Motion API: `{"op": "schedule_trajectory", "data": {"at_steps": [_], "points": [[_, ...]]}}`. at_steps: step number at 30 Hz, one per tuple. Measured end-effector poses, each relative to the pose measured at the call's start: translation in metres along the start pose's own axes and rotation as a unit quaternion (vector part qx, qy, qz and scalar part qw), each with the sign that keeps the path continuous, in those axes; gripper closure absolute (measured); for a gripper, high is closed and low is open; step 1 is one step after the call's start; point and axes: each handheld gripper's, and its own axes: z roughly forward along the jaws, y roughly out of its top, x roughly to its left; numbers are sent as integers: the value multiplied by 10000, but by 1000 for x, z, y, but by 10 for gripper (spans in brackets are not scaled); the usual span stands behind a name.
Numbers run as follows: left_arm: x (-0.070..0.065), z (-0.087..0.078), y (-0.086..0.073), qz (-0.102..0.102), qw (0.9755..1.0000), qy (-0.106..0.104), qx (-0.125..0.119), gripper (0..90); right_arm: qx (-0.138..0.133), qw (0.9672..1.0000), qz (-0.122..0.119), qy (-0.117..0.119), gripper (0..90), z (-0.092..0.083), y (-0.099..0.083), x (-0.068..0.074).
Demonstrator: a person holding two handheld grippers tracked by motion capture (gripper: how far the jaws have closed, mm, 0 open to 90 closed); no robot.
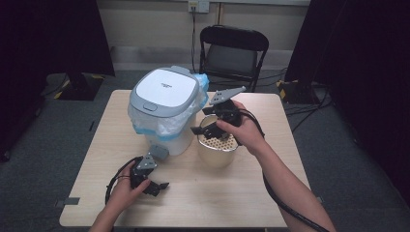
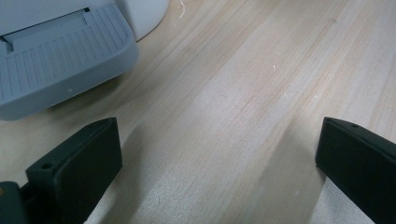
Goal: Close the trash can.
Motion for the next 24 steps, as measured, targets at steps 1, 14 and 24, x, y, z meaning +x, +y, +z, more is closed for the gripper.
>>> {"op": "schedule_trajectory", "data": {"at_steps": [1,14,24], "points": [[0,0,0,0,10000,0,-1,0,12,10000,-9,2,147,0,-1,0],[0,0,0,-6,10000,5,-1,0,73,9999,80,4,147,0,-26,3],[0,0,0,-9,10000,20,10,0,123,9999,94,21,147,-6,-40,6]]}}
